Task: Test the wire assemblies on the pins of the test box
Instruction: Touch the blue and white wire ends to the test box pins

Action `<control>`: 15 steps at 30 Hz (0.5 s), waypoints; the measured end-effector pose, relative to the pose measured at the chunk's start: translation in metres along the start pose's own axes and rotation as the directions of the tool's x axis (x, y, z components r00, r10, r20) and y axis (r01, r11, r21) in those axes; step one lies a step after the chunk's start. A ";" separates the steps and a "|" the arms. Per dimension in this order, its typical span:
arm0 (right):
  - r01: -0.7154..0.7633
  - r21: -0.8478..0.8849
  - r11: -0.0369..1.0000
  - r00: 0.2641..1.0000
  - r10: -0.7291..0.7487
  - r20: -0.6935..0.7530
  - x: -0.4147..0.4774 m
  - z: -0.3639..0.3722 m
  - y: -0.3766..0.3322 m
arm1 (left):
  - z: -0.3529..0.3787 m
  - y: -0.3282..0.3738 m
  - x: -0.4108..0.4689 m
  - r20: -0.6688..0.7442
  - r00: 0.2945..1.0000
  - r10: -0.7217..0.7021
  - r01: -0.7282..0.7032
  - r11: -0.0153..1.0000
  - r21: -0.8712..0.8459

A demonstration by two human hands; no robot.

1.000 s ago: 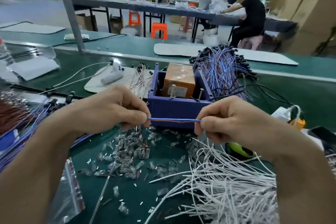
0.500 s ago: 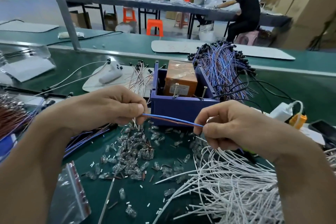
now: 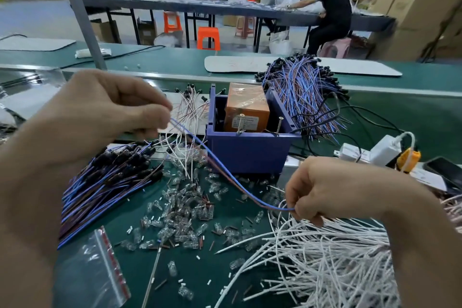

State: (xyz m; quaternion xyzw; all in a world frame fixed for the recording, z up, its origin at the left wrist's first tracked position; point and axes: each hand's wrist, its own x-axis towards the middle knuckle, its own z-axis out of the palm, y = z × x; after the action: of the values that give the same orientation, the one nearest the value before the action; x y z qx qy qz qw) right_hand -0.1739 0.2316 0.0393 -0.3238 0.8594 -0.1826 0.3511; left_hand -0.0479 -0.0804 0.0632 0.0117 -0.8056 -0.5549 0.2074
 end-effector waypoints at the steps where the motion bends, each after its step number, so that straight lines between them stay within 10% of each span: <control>1: -0.024 -0.052 0.998 1.000 0.023 -0.021 0.001 0.001 0.000 | 0.010 0.000 0.003 -0.003 0.999 0.045 -0.045 0.992 -0.122; 5: -0.072 -0.149 0.986 0.996 0.065 -0.053 0.008 0.005 -0.001 | 0.051 -0.002 0.009 0.071 0.997 0.021 0.017 0.863 -0.505; 10: 0.003 -0.100 0.995 0.982 -0.022 -0.190 0.010 0.005 0.000 | 0.086 -0.006 0.006 0.258 0.952 -0.163 0.207 0.966 -0.156; 15: 0.330 0.168 0.929 0.881 -0.239 -0.409 0.016 0.007 -0.013 | 0.111 -0.009 0.004 0.096 0.965 -0.242 0.234 0.968 0.089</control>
State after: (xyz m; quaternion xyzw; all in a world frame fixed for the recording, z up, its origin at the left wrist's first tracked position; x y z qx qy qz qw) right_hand -0.1722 0.2104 0.0334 -0.3621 0.8261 -0.3915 0.1820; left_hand -0.0918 0.0141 0.0227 0.0869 -0.8289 -0.5444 0.0954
